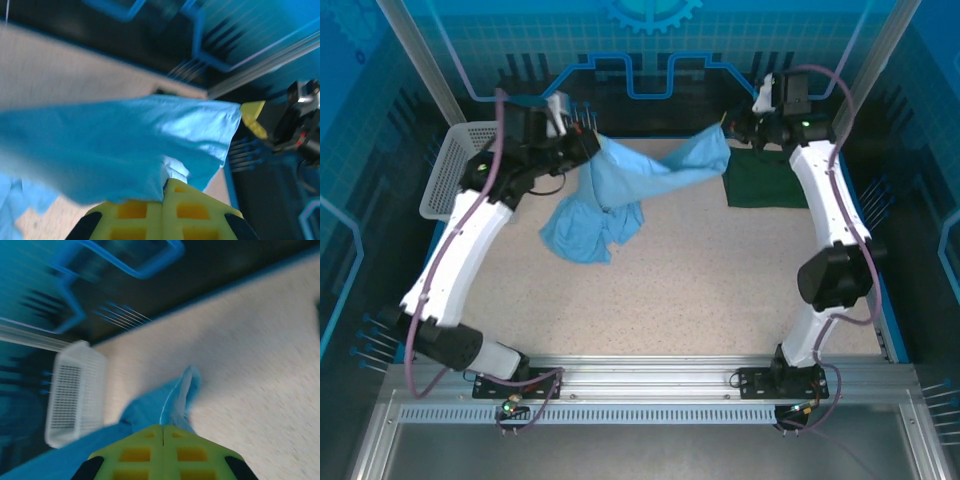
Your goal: Fold and stack the t-shirts
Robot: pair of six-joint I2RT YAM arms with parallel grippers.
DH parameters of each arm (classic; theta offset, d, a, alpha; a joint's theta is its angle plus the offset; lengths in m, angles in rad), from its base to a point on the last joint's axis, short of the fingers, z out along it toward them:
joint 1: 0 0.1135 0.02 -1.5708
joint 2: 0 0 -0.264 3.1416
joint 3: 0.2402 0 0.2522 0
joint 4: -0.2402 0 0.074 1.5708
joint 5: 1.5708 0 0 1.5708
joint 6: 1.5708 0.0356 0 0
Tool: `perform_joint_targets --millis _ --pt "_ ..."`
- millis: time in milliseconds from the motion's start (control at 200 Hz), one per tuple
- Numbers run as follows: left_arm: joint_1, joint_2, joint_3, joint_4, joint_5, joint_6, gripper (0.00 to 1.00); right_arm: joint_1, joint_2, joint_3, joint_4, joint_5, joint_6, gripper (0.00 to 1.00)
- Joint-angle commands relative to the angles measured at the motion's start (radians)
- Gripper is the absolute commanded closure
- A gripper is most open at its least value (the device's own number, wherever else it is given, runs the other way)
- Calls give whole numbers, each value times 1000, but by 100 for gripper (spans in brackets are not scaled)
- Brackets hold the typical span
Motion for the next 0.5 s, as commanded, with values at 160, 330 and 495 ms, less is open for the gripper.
perform_joint_targets --millis 160,330,495 --pt "0 -199 21 137 -161 157 100 66 -222 26 8 104 -46 100" --pt "12 -268 -151 99 -225 99 100 70 -278 -116 -22 131 -39 100" --pt "25 -299 -400 49 -210 -41 100 72 -329 -315 -54 163 11 100"
